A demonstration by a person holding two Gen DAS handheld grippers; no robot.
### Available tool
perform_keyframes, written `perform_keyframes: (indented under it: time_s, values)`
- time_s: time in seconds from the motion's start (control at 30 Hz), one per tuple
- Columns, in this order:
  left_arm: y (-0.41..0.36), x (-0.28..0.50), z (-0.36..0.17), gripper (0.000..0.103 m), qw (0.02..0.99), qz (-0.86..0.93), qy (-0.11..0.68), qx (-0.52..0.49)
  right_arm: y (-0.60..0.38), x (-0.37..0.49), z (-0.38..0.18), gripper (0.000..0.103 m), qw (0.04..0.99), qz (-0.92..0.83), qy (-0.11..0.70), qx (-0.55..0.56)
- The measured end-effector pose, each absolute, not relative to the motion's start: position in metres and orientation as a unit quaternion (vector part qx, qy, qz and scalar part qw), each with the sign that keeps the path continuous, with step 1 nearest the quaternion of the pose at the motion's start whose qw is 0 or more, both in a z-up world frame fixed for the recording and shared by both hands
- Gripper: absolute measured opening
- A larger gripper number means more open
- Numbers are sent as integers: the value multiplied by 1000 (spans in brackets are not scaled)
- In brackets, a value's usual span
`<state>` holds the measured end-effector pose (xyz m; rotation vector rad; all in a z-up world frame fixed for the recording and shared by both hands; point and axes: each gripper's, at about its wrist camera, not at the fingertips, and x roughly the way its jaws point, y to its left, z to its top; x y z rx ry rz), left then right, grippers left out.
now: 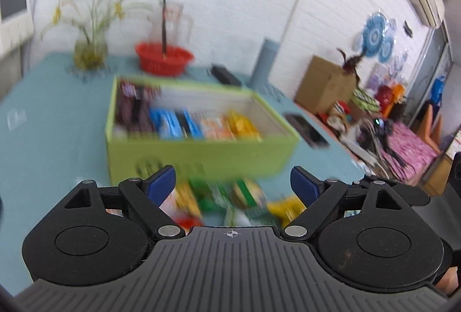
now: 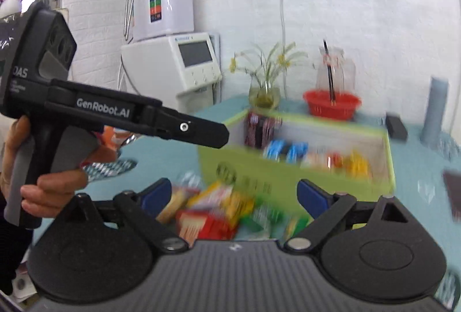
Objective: Organize snacks
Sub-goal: 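Close both grippers on the clear bag of dates with red label, then carry the date bag into the green box and open both grippers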
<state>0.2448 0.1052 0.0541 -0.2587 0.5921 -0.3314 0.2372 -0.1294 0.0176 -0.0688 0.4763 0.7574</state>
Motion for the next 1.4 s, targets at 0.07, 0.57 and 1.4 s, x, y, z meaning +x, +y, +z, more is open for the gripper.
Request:
perform_keyframes:
  time_s: [0.07, 0.57, 1.4]
  values:
    - [100, 227, 37, 75, 925, -163, 310, -148, -136, 216, 1, 93, 893, 370, 254, -28]
    - [116, 193, 0, 75, 895, -137, 365, -214, -122, 164, -36, 93, 892, 352, 283, -25]
    - [81, 220, 30, 17, 875, -228, 374, -206, -111, 198, -4, 68, 902, 343, 252, -71]
